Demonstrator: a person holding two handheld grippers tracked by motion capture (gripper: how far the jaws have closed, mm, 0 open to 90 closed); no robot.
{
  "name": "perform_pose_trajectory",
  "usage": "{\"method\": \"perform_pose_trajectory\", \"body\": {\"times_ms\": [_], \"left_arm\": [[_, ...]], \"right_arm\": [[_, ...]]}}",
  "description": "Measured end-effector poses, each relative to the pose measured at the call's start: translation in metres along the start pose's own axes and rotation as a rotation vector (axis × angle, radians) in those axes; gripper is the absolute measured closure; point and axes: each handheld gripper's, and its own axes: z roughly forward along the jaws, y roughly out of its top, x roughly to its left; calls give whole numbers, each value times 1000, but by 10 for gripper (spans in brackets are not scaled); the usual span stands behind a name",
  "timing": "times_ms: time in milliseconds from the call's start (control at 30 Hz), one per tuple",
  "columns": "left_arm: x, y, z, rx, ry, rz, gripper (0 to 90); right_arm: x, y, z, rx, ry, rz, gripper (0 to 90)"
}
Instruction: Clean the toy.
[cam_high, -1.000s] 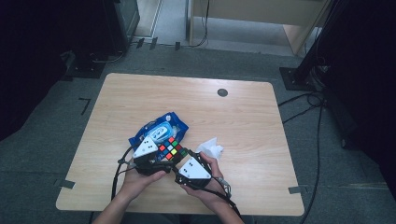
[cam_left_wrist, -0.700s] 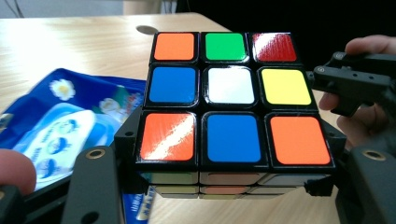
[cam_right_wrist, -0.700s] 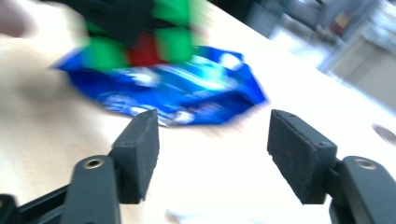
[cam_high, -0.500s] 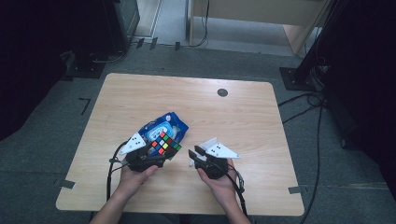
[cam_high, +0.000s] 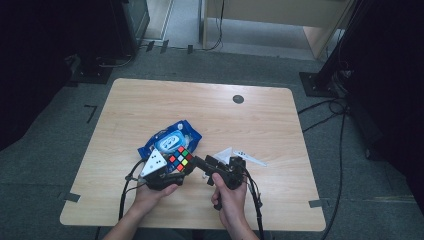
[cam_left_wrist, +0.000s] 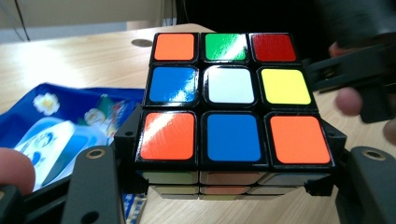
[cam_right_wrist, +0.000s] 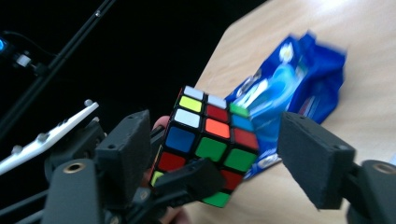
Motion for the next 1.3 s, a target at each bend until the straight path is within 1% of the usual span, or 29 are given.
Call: {"method": "perform_pose_trajectory", "body": {"times_ms": [67,100,133,167,267,333,367,400,433,500,600,633,667,700,767,800,867,900,933,967,1000,1033,1067,1100,1133,1167,1200,1233,1300], "left_arm": [[-4,0,0,-13,-5,19,339],[-7,0,1,-18,-10,35,339],[-9,-1,1,-18,-13,42,339],[-10,-1,2,-17,-12,54,338],[-14,-3,4,-4,-7,79,339],[-15,-3,4,1,2,90,338],[-15,-4,5,5,7,99,338],[-15,-4,5,8,3,96,338],[-15,-4,6,18,-4,95,338],[-16,-3,8,37,-5,90,337],[-16,-2,9,48,-8,76,332],[-16,-2,8,46,-8,76,333],[-16,-2,8,44,-6,81,335],[-16,-2,7,45,-2,87,336],[-15,-1,6,54,17,100,338],[-13,0,6,59,22,95,338],[-7,-1,4,63,24,70,338],[-3,-1,3,64,34,62,338],[0,-1,3,66,38,55,338],[4,-1,1,70,41,40,338],[7,-1,1,72,44,35,338],[10,-2,-1,76,54,26,338],[12,-2,-1,76,56,18,338],[14,-2,-1,77,53,12,338],[15,-2,-1,79,52,8,338],[15,-2,0,81,51,8,338],[14,-2,0,83,48,11,338],[13,-2,1,85,44,14,338],[12,-3,2,92,38,22,338]], "right_arm": [[-3,-2,4,15,2,30,225],[-4,-3,5,21,-1,40,220],[-6,-4,7,33,11,70,212],[-8,-5,8,42,19,89,220],[-13,-9,11,73,62,158,313],[-14,-10,12,88,66,177,329],[-14,-11,12,95,65,175,340],[-12,-11,12,97,54,159,342],[-11,-11,11,93,40,128,343],[-1,-11,10,84,-29,0,344],[16,-16,9,51,-135,-252,344],[22,-17,9,49,-165,-322,344],[26,-19,11,49,-186,-382,344],[29,-20,11,52,-197,-412,343],[28,-18,12,56,-175,-406,337],[26,-15,10,50,-159,-395,311],[22,-8,4,21,-126,-383,220],[20,-3,0,7,-109,-381,223],[19,0,-5,-15,-121,-390,245],[18,3,-9,-34,-143,-409,263],[14,8,-14,-51,-203,-454,301],[11,10,-15,-53,-258,-486,328],[4,12,-15,-36,-344,-528,338],[-4,13,-12,3,-397,-553,345],[-12,12,-8,47,-438,-574,346],[-21,11,-3,98,-468,-577,346],[-31,9,2,144,-487,-578,344],[-40,6,7,179,-502,-575,344],[-52,-2,15,214,-556,-593,344]]}}
